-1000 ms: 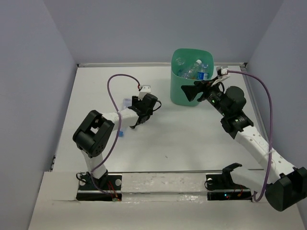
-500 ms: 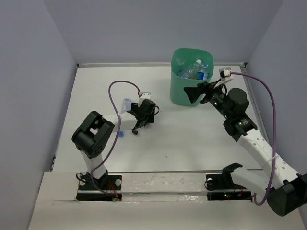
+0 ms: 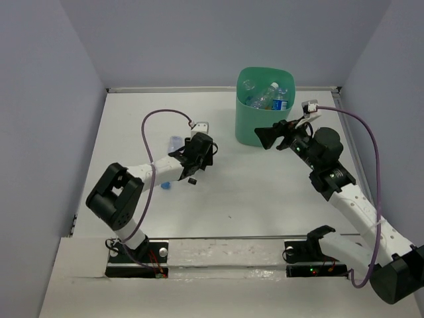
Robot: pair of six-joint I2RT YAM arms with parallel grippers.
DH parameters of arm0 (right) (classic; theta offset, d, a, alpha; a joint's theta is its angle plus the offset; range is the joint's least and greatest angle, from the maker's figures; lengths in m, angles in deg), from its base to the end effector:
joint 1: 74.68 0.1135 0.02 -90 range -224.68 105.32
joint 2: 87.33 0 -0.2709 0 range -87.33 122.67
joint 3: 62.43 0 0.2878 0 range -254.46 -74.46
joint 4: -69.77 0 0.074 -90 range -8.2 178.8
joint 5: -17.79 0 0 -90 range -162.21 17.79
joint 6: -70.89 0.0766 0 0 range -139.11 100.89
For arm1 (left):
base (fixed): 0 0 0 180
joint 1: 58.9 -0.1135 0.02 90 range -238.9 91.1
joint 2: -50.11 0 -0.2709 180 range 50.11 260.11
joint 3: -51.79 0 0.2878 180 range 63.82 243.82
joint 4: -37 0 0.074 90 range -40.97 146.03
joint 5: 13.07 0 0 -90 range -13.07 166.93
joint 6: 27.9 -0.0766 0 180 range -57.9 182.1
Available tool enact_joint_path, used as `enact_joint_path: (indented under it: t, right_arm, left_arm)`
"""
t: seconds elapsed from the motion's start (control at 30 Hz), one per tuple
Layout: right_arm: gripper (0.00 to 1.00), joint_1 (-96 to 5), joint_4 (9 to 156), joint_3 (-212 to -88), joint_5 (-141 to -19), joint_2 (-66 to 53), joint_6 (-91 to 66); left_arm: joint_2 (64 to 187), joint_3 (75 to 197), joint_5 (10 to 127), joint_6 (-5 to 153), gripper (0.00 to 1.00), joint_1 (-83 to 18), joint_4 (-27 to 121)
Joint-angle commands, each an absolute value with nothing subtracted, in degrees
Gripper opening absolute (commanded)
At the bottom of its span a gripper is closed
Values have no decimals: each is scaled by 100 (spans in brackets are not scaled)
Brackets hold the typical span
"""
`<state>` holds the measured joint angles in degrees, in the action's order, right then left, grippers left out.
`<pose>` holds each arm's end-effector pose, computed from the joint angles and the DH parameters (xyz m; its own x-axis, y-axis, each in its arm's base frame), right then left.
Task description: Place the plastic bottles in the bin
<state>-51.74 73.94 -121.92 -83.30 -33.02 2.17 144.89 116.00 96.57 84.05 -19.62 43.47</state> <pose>0.2684 0.1296 0.3621 -0.1880 0.3072 -0.9329 -0.5273 0.7698 0.3597 0.3314 -0.2378 0.1491 -0.5777 0.0177 -0.8160 0.1861 0.9763 -0.1106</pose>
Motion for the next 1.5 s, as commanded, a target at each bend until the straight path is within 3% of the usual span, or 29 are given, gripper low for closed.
enact_joint_path:
  t: [0.0,0.2,0.43,1.0,1.07,1.2,1.47]
  right_arm:
    - [92,-5139,7626,-11990,-8539,-3713,242]
    - [92,-5087,7548,-11402,-9014,-4021,524]
    - [89,-4692,7512,-10892,-9076,-4171,840]
    - [85,-3540,7293,-10135,-8601,-4312,1016]
    - [85,-3479,7257,-10135,-8592,-4259,998]
    - [86,-3417,7161,-10205,-8478,-3978,963]
    - [89,-3311,7012,-10679,-7890,-3153,867]
  left_arm:
    - [13625,12086,9276,8530,37,-1918,4103]
    - [13396,12814,8862,8627,36,-1918,3822]
    - [13834,14957,8686,8478,36,-1918,3620]
    - [17314,19186,8624,8152,41,-1821,2882]
    - [17604,19633,8520,8082,48,-1795,2899]
    - [17800,19742,8361,8064,99,-1777,2943]
    - [16500,19593,8308,7459,99,-1786,3565]
